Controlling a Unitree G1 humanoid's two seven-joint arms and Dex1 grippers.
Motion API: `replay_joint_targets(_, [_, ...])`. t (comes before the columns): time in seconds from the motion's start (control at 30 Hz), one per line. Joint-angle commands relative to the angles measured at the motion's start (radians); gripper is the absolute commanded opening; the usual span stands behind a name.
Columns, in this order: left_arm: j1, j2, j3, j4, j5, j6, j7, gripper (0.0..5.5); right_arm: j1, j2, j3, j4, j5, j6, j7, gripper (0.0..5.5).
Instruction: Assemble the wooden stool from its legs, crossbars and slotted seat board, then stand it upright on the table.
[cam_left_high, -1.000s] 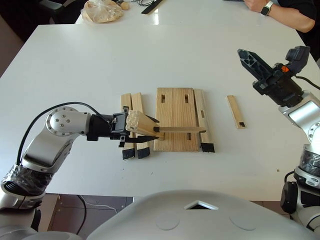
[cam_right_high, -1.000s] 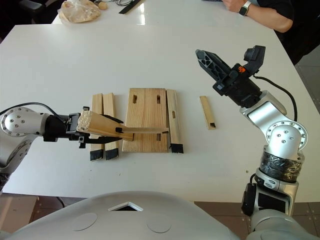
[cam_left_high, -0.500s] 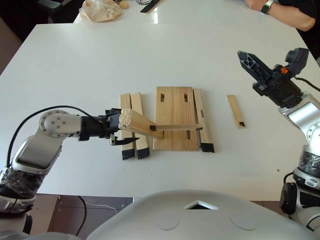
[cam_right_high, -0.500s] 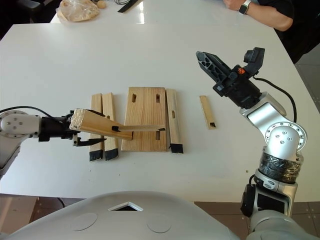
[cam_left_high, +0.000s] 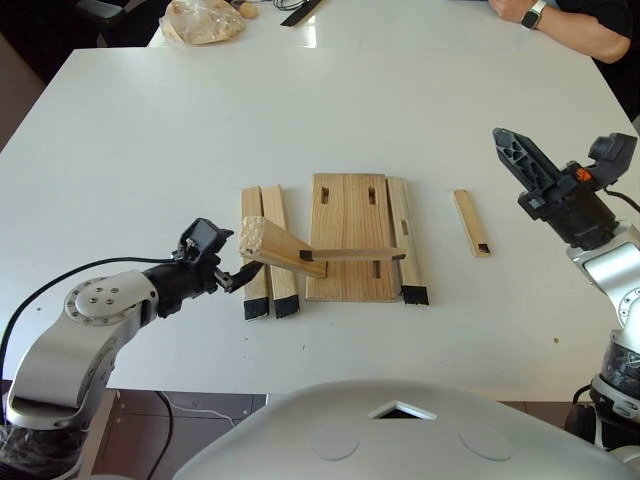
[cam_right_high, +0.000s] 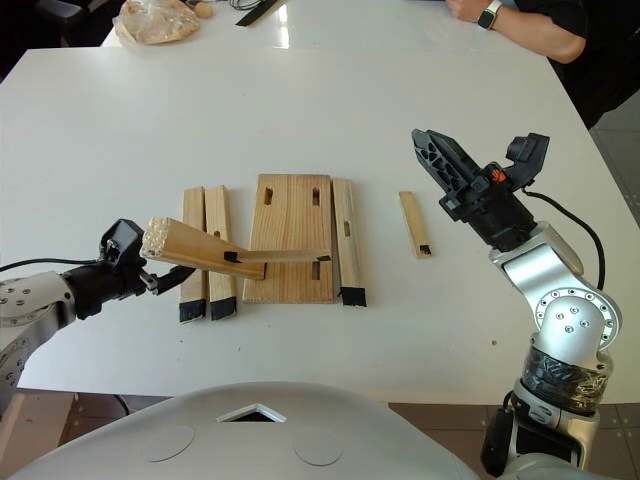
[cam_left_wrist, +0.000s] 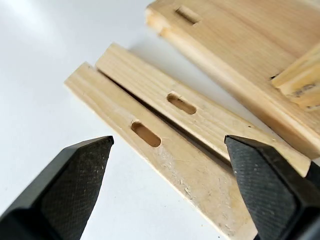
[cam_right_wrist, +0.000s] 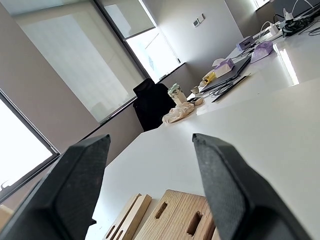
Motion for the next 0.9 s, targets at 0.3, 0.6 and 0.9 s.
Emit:
replay_joint_targets(0.3, [0.084,0.08,-0.08,0.078,0.143,-0.019,0.028,4.12,0.023,0.003,0.001,-0.027,-0.006,-0.023,-0.017,3.02])
replay_joint_targets(0.6, [0.012,0.113,-0.068,0.296,0.165,-0.122,-0.077,4.12,0.044,0.018,0.014,-0.037,-0.018,-0.04,-0.025,3.02])
replay_joint_targets(0.9, [0.061,0.015,-0.007,0.396,0.024,-0.123,-0.172,3.26,0.031,0.008,0.024,-0.023,-0.037,-0.047,-0.017,3.02])
